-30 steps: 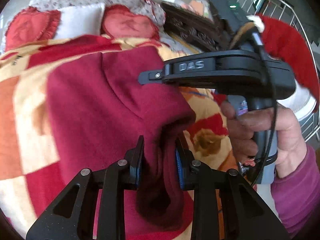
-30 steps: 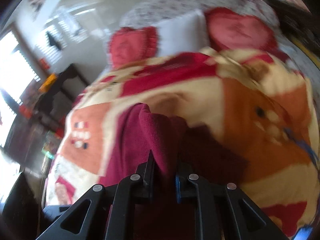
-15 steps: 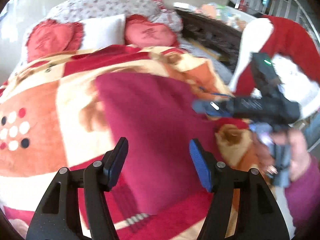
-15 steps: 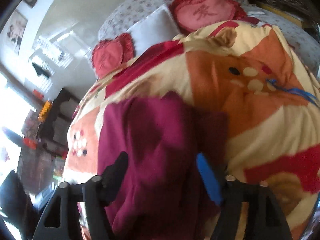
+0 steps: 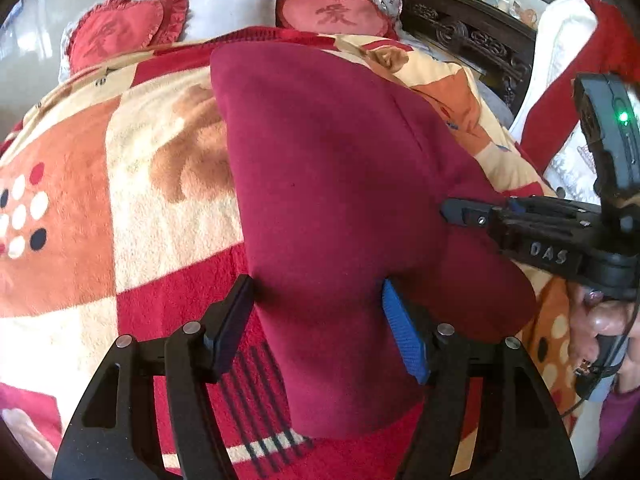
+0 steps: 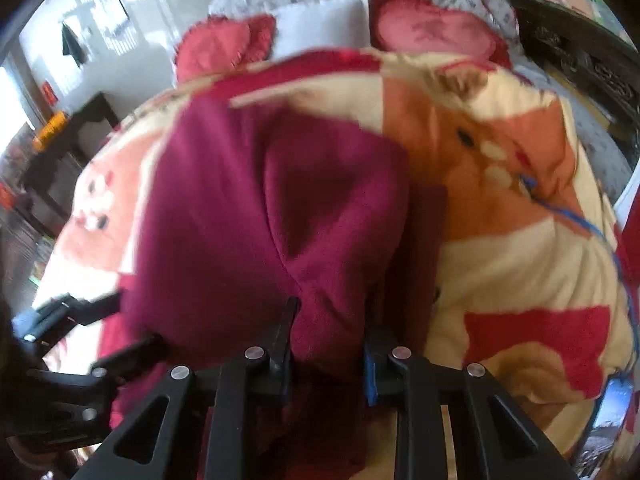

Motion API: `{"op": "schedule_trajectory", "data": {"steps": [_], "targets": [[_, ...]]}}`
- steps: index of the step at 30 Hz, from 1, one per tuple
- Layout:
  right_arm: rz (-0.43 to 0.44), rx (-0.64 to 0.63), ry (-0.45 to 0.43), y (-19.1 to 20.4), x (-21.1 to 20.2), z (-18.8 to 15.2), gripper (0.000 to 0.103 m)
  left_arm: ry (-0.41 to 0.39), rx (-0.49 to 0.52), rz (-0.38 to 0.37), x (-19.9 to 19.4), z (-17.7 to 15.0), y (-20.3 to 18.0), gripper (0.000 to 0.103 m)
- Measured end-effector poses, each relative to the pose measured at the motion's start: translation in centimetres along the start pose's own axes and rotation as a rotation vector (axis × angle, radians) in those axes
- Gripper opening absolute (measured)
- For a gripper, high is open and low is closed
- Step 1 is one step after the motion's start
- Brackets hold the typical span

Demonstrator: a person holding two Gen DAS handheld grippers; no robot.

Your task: Fold small clothes

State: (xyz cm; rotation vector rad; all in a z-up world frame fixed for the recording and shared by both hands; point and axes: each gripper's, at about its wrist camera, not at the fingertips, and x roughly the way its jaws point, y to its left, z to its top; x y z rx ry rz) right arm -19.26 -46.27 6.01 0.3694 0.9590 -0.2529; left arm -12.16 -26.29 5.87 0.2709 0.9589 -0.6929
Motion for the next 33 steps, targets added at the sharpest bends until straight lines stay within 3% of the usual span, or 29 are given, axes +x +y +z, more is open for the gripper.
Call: {"op": "schedule_trajectory", "data": {"steps": [2,4,9,13,14,16,17,19,22,27,29,32,33], "targets": [[0.036,0.047,-0.02,-1.0,-0.8,-0.1,0.028,-0.004,-0.001,0.0,-0.2,-0.1,0.0,0.067],[0.046,0.086,-0.04,-1.6,-2.0,-0.1,0.048,-0.004,-0.013,-0.005,-0.2,0.0,0.2,0.067],[-0.004,0.174,-0.135,-2.8,-4.6,1.5,0.068,-0.007,-0.022,-0.003,0.0,0.1,0.1,0.068],[0.014,0.206,-0.072,-3.2,-1.9,3.2,0.069,-0.004,-0.021,0.0,0.1,0.1,0.0,0.069],[0.027,0.212,-0.042,-3.1,-0.6,3.5,0.068,-0.001,-0.019,0.001,0.2,0.1,0.0,0.069],[0.071,0.215,-0.036,-2.7,0.2,3.6,0.035,0.001,-0.016,0.0,0.2,0.2,-0.1,0.069],[0.088,0.205,-0.049,-2.3,0.2,3.5,0.029,0.002,-0.016,-0.001,0.2,0.2,0.0,0.069],[0.036,0.154,-0.093,-1.5,-0.6,3.5,0.011,0.004,-0.019,-0.006,0.1,0.3,0.0,0.069],[0.007,0.113,-0.143,-1.4,-2.3,3.3,0.008,0.0,-0.023,-0.017,-0.1,0.4,0.1,0.069],[-0.15,0.096,-0.14,-2.6,-1.4,2.8,0.004,0.0,-0.006,0.0,0.2,0.5,-0.4,0.071],[-0.107,0.129,-0.091,-3.3,0.1,2.4,0.004,0.003,-0.008,-0.004,0.1,0.6,-0.3,0.071],[-0.094,0.157,-0.118,-3.7,-0.5,2.1,0.005,0.003,-0.01,-0.006,-0.4,0.8,-0.1,0.071],[-0.094,0.168,-0.126,-3.8,-1.1,2.2,0.012,0.003,-0.008,-0.004,-0.5,0.9,-0.1,0.071]]}}
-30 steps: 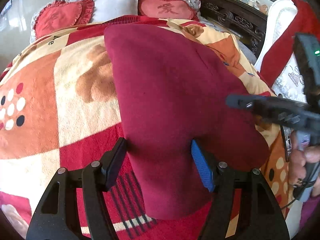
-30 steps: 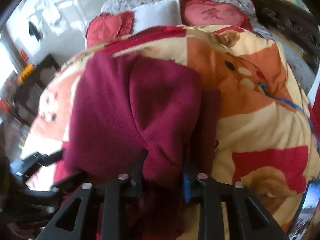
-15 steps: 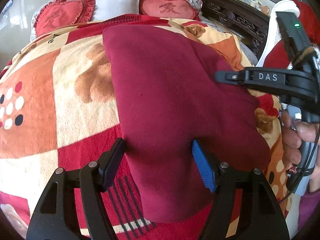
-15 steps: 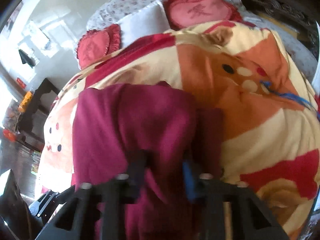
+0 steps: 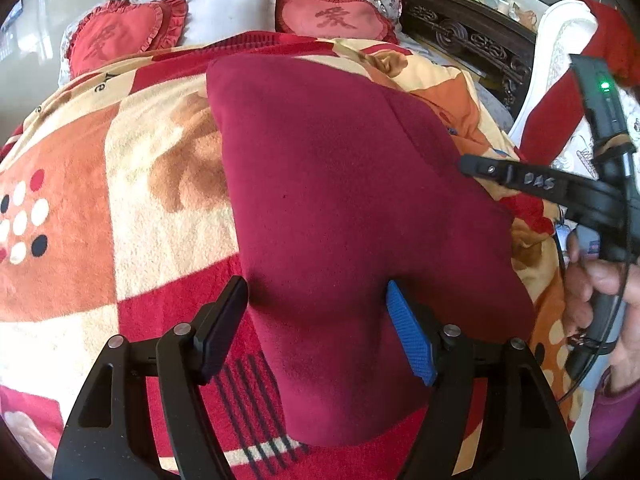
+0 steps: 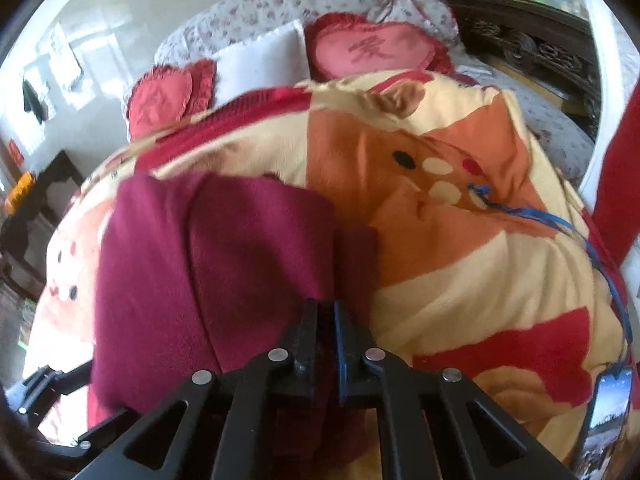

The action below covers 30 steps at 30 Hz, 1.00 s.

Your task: Fold small clothes

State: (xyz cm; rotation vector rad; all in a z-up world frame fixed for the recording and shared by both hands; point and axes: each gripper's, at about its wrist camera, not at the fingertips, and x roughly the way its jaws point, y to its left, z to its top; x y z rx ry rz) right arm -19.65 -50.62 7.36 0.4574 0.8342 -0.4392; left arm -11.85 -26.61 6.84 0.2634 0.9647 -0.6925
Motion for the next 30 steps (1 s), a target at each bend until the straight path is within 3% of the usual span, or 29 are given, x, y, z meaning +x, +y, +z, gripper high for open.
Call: {"op": "schedule_trajectory", "data": {"steps": [1,3,6,11,15,20,30], "targets": [[-0.021,0.012,-0.01,-0.2,-0.7,0.2,0.029,-0.007,0.004,0.004,-0.3,0.3,0.0,0.071],[-0.023,0.029,-0.052,-0.3,-2.2,0.4,0.046,-0.055,0.013,0.02,-1.4,1.0,0.1,0.071],[0.061,0.012,-0.1,0.8,-3.9,0.8,0.047,-0.108,0.032,0.061,-2.0,2.2,0.1,0.071],[0.126,-0.092,-0.068,4.1,-2.1,1.3,0.047,-0.091,0.031,0.119,-0.3,3.7,1.0,0.071],[0.093,-0.134,-0.032,5.1,0.7,1.4,0.047,-0.076,0.014,0.104,0.6,3.9,1.7,0.072],[0.056,-0.086,0.018,3.8,3.3,1.5,0.047,-0.06,-0.004,0.084,1.7,4.2,1.9,0.072],[-0.038,-0.149,0.001,5.1,2.7,0.9,0.048,-0.058,-0.067,0.044,2.3,3.7,2.5,0.075]]}}
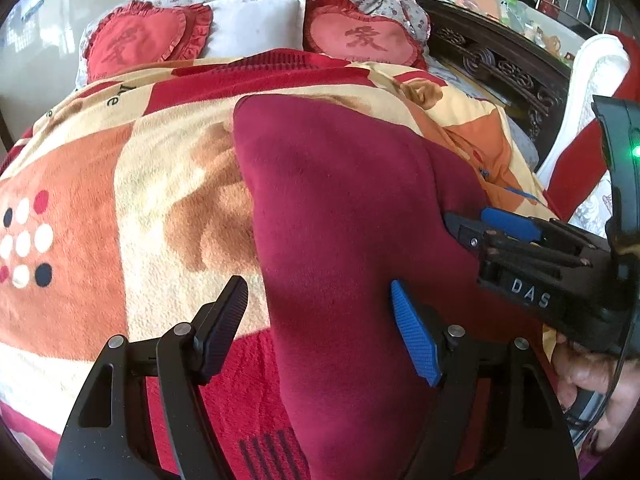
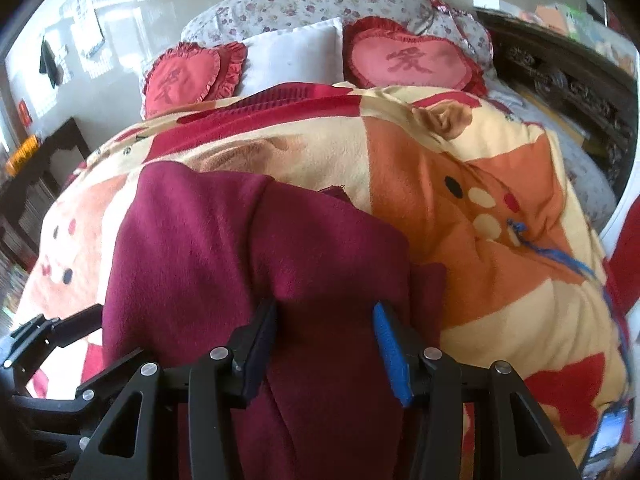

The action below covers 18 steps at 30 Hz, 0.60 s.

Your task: Fold small clothes

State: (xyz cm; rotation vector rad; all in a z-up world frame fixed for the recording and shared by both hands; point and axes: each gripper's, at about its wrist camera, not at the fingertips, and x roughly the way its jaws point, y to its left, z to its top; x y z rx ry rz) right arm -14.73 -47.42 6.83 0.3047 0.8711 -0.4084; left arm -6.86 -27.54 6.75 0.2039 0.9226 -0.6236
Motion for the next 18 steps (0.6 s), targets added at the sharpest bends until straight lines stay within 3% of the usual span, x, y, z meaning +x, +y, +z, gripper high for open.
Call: {"op": "schedule_trajectory", "data": {"steps": [8,13,18], "targets": [[-0.08,-0.061,-0.03,1.0,-1.8,-0.2,0.049,-0.009,0.005,-0.007,-0.3,0.0,0.2,0.074],[-0.15,-0.212,-0.023,1.7,-5.5,-1.2,0.049,-0.037,0.011,-0.003,-2.0,-0.1,0.2,0.074],[-0.251,-0.457,0.068,2.3,-8.6,-4.6,0.049,-0.077,0.0,-0.019,-4.1,-1.0,0.3,0.074]]}}
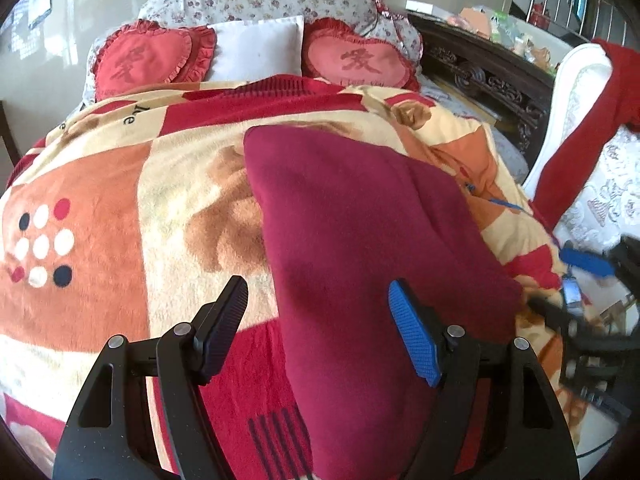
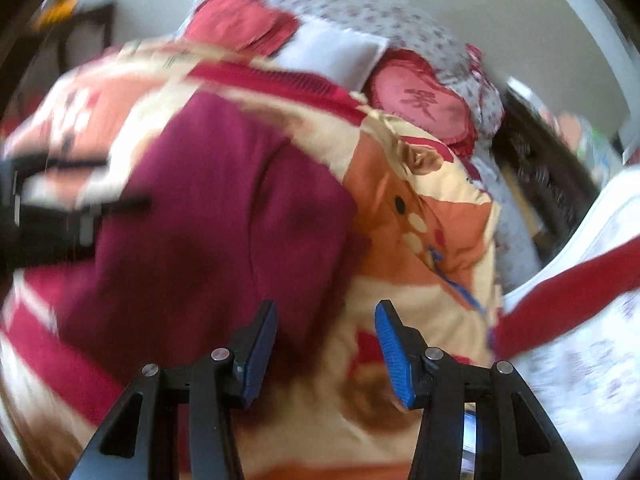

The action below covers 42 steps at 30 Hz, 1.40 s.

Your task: Fold small clothes

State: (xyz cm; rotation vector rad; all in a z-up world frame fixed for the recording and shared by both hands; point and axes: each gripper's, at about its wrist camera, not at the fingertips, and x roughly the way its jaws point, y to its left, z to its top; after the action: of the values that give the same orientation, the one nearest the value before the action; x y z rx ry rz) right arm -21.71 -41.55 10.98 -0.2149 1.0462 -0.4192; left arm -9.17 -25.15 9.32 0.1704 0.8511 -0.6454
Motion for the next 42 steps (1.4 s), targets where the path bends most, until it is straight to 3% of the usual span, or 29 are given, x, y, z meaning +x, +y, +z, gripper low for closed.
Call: {"op": "schedule_trajectory", "data": {"steps": [7,17,33,42], "targets": [[-0.077,-0.178,0.105,2.4,-2.2,-5.1,0.049,-0.001,0.0,-0.018,-1.5,-1.2,-0.3,0.074],[-0.07,-0.278,0.199,5.5,-3.7,-9.6,0.049,-0.014,-0.002,-0.028,-3.1,-2.4,-0.1,0.074],[-0.055,-0.228,0.189,5.4,-3.2,-9.1,0.049,-0.003,0.004,-0.023,-2.8,-2.2,-0.3,0.074],[-0.103,-0.27,0.179,5.5,-3.1,-9.1,0.049,-0.005,0.008,-0.031,-2.9,-2.0,-0.5,0.074]]}}
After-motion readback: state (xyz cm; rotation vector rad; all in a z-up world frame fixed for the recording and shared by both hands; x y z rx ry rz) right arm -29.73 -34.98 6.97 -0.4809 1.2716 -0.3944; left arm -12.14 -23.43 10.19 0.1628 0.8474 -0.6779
